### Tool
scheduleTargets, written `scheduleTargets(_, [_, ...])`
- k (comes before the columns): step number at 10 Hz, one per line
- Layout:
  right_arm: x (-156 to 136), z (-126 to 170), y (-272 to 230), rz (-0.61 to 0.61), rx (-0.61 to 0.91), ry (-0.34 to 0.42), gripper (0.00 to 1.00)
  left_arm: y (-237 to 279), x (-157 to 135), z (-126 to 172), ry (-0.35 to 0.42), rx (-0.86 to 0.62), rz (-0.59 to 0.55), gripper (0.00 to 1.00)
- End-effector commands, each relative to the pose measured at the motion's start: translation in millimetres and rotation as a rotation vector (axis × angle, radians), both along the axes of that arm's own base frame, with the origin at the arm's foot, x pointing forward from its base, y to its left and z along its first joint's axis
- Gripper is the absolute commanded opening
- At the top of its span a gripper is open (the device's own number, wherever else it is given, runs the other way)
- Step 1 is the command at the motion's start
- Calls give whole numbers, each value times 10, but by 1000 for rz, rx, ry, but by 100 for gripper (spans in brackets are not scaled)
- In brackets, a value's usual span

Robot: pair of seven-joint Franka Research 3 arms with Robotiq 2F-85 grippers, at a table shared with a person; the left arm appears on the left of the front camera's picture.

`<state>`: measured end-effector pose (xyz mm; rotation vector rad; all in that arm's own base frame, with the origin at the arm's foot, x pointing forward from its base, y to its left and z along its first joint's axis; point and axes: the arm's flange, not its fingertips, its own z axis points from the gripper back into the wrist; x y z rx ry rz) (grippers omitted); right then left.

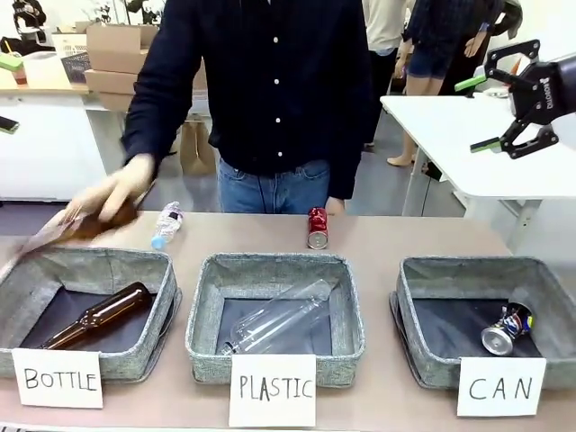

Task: Sort the can waste into the basket.
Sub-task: Pick up the can waste from the table and place it in the right Fabric basket.

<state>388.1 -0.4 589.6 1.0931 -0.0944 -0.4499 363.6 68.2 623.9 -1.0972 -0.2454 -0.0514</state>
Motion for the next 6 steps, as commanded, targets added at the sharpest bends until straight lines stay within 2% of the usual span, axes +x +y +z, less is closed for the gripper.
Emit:
scheduleTargets(1, [-25, -31, 0, 12, -11, -16, 100, 12, -20, 11, 13, 2, -3, 100])
scheduleTargets(2, [0, 0, 0, 0, 0, 0, 100, 12, -20, 11, 13, 2, -3, 100])
scheduleTargets(3, [193, 108, 106, 8, -154, -80, 100, 12, -20, 11, 13, 2, -3, 100])
scheduleTargets(4, [521, 93, 356, 81, -263, -150, 100, 12, -20, 11, 13, 2, -3, 100])
scheduleTargets(5, [898, -120, 641, 131, -384, -183, 100, 12, -20, 11, 13, 2, -3, 100])
scheduleTargets(6, [1165, -424, 864, 179, -488, -176, 100, 12, -20, 11, 13, 2, -3, 100])
